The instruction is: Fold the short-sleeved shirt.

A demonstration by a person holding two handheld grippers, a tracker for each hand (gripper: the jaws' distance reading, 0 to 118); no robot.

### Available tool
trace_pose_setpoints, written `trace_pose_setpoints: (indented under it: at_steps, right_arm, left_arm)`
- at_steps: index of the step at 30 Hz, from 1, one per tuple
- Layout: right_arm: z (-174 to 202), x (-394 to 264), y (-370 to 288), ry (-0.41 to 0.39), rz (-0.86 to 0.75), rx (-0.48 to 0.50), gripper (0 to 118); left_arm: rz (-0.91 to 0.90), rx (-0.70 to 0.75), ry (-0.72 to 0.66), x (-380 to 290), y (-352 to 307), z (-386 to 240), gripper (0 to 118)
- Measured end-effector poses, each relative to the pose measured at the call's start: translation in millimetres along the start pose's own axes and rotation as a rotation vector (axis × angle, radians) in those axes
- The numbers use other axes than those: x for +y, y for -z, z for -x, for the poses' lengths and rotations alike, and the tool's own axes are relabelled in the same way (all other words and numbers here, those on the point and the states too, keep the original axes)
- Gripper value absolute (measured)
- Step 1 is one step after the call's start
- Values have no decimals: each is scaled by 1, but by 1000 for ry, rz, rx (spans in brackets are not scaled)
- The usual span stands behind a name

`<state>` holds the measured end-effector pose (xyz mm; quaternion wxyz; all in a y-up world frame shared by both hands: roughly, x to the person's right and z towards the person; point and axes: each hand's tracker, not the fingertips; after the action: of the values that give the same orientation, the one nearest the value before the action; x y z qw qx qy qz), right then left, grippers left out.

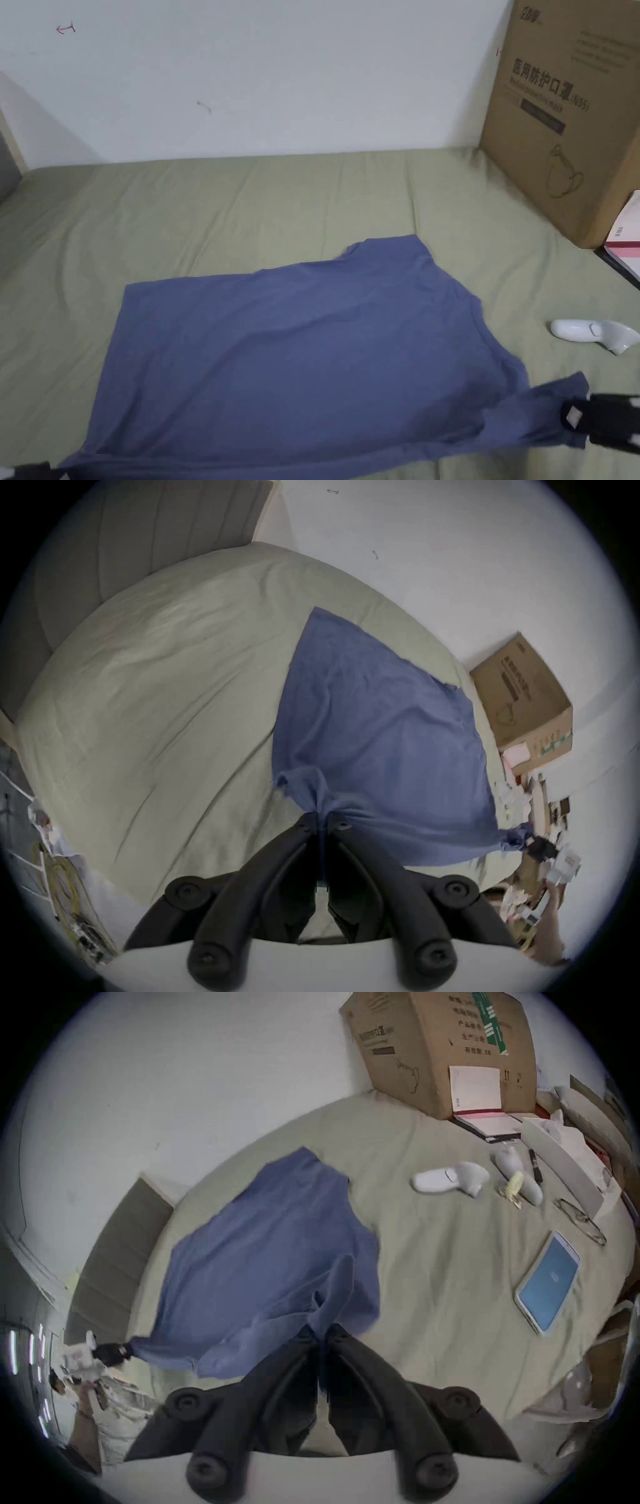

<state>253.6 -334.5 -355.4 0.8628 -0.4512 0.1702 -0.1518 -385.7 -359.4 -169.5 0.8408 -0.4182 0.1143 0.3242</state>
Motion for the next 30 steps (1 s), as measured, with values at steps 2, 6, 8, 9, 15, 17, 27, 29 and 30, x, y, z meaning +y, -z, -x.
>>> trace_pose_setpoints:
  at_steps: [2,6,8,9,15,17,27,29,30]
  right_arm:
    - [10,27,15,46,-10,13,3]
    - [19,85,73,51,-12,-15,3]
    - [26,106,105,45,2,-24,3]
    - [25,115,121,54,19,-38,3]
    - [36,132,169,0,55,-120,6]
    - [38,130,173,-40,52,-149,30]
    - [42,101,112,-25,-184,-55,104]
    - [53,86,85,-35,-226,0,104]
    - [59,76,71,-46,-250,16,104]
  left_arm:
    - [-15,-32,-48,25,11,-3,3]
    - [-4,2,-27,80,49,-14,3]
    - [50,17,0,100,76,-14,3]
    - [85,27,-5,109,90,-14,3]
    - [146,-5,-27,126,127,-1,3]
    - [118,-40,28,125,124,-4,13]
    - [-217,-133,114,109,53,-22,117]
    - [-278,-147,145,94,30,-27,117]
    - [-303,-138,166,85,17,-31,117]
